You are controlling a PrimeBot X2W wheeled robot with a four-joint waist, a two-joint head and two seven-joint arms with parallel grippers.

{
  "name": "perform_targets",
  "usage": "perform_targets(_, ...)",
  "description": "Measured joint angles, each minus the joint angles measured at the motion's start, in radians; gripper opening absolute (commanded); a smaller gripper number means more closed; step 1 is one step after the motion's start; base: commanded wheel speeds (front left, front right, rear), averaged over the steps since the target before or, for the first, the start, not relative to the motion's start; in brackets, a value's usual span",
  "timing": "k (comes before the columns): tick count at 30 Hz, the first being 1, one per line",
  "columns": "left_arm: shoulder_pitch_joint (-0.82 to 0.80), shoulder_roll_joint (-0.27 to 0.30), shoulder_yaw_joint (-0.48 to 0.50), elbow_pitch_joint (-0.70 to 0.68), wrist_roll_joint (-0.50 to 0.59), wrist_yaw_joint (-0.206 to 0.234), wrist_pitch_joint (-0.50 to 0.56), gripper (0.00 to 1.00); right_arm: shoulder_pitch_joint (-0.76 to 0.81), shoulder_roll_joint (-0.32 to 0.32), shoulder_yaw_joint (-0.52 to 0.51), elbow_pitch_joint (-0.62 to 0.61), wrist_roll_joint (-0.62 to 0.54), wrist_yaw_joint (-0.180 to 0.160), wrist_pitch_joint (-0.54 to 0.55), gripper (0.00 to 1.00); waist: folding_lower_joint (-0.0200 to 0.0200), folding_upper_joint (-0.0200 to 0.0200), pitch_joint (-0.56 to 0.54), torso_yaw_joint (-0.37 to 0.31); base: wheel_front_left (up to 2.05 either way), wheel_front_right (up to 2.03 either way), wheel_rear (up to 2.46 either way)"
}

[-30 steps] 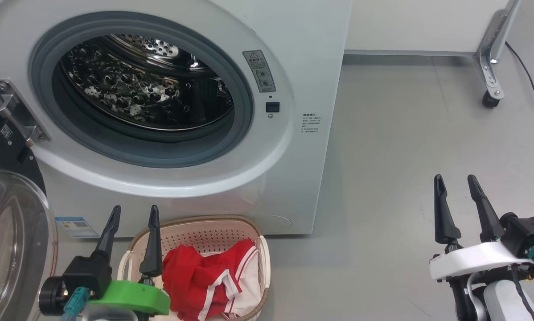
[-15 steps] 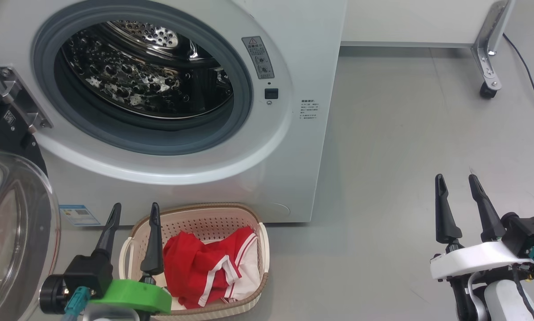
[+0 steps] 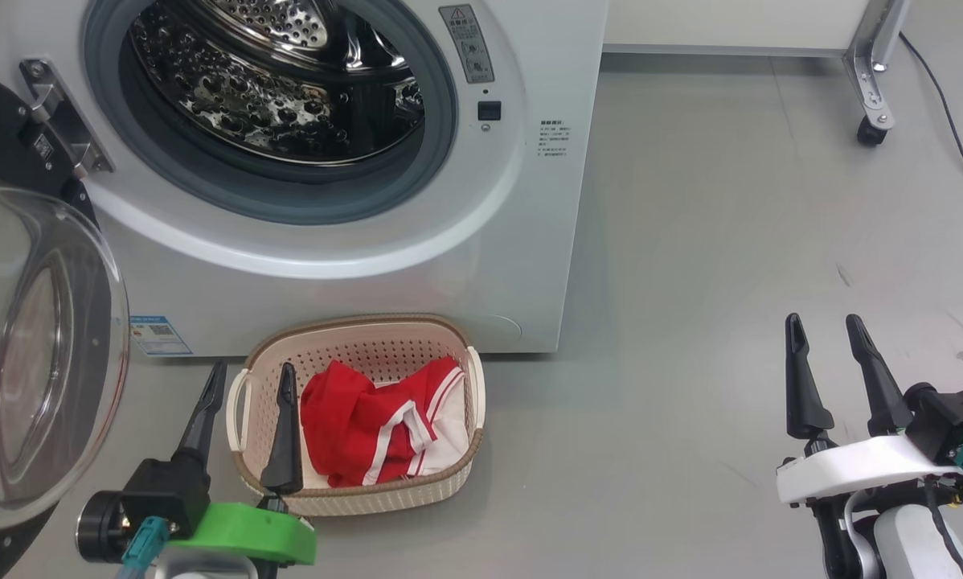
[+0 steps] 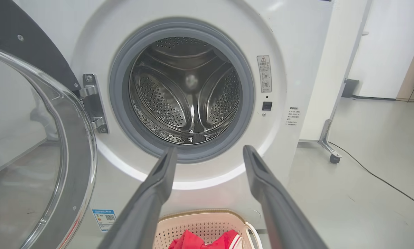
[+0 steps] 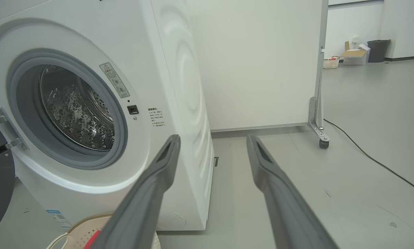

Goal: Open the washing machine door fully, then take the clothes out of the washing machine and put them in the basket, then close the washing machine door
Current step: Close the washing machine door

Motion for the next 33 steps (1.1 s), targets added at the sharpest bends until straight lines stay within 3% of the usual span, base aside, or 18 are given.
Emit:
perform_targets(17,0.000,0.001,-0.005,-0.014,0.000,0.000,0.000,1.00,0.000,0.000,-0.003,-0.001,0.000,0.000,0.000,1.00,0.0000,0.0000,0.010,0.002,-1.32,1.32,0.00)
perform_targets(33,0.000,0.002,-0.012,-0.023,0.000,0.008,0.000,1.00,-0.001,-0.001,-0.004,-0.004,0.000,0.000,0.000,1.00,0.0000,0.0000,0.028,0.012,-0.64,0.64,0.00)
